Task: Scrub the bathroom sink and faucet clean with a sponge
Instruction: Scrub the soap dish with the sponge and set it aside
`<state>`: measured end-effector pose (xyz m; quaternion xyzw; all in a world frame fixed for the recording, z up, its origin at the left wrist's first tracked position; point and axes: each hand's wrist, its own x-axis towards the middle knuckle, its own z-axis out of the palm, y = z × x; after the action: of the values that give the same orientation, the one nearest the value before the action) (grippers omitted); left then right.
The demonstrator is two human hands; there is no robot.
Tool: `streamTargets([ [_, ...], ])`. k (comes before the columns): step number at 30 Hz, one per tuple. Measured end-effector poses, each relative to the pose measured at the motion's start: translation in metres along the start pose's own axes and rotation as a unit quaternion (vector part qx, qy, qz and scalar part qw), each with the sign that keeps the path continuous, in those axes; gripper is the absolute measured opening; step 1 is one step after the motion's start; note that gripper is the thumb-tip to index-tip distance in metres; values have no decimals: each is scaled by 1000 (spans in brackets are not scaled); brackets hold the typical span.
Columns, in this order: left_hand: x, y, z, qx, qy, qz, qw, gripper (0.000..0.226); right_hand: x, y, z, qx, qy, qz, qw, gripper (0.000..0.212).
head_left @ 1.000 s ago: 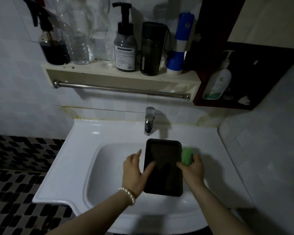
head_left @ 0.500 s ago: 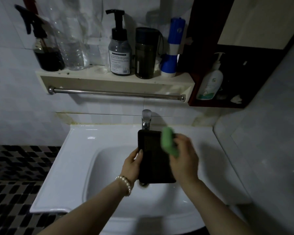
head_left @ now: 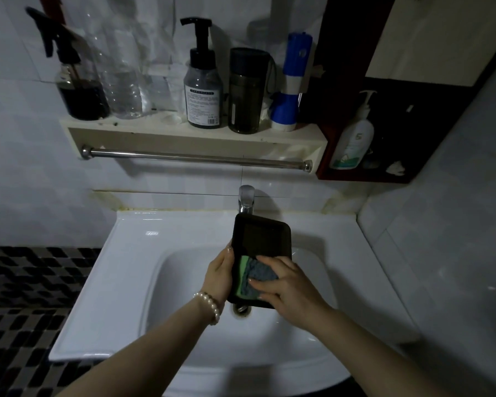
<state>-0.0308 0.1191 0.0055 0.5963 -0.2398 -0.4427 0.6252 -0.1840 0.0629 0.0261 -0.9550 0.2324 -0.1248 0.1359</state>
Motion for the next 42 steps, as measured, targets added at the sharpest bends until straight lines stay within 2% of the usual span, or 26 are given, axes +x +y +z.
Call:
streamTargets([
  [6,-1,4,1,-15,-11,0,1000,36,30,4,-8,-7,87,59,994,32],
  [10,-4,3,4,0,-28,27,999,33,51,8,-16,-42,164,109,979,29],
  [13,-1,7,5,6,-13,58,998,32,60,1,-13,-46,212,131,967,32],
  [17,2,13,-1,13,-11,72,997,41,55,-14,-6,-26,191,133,972,30],
  [21,9,23,0,-19,27,56,998,47,42,-29,-8,-36,207,36,977,31],
  [24,16,31,-5,-34,57,35,997,47,29,-41,-3,-71,166,-48,982,27],
  [26,14,28,-7,-8,50,45,998,46,22,-40,-4,-88,135,-67,985,27],
  [28,11,21,-7,1,49,40,998,44,16,-36,-9,-86,108,-61,989,24],
  [31,9,15,-6,-31,45,-4,998,44,15,-31,-14,-24,42,-20,999,26],
  [34,13,15,-9,-47,7,-46,998,48,21,-25,-20,11,10,-19,1000,34],
  [36,12,16,-10,-60,-29,-51,997,49,26,-19,-25,-12,-12,-27,999,38],
  [39,11,19,-16,-77,-71,-49,993,48,31,-8,-33,-64,11,-20,998,53],
  [42,6,22,-18,-88,-114,-60,988,37,38,2,-41,-105,136,82,982,67],
])
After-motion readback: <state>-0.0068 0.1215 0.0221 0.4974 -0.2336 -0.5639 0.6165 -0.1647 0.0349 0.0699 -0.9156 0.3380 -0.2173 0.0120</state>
